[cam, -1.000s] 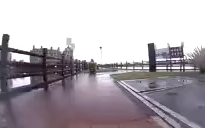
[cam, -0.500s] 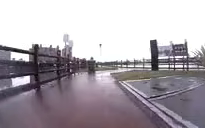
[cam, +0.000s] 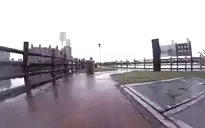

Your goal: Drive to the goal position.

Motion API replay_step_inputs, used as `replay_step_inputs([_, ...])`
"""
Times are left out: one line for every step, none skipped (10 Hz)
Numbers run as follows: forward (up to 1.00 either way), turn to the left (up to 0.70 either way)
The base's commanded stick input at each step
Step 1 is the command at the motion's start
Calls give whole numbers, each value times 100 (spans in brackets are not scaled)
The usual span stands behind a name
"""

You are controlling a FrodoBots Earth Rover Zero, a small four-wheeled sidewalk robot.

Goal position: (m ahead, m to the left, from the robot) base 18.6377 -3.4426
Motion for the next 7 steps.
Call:
replay_step_inputs([100,24])
replay_step_inputs([100,37])
replay_step_inputs([100,18])
replay_step_inputs([100,-1])
replay_step_inputs([100,-1])
replay_step_inputs([100,-1])
replay_step_inputs([100,-1])
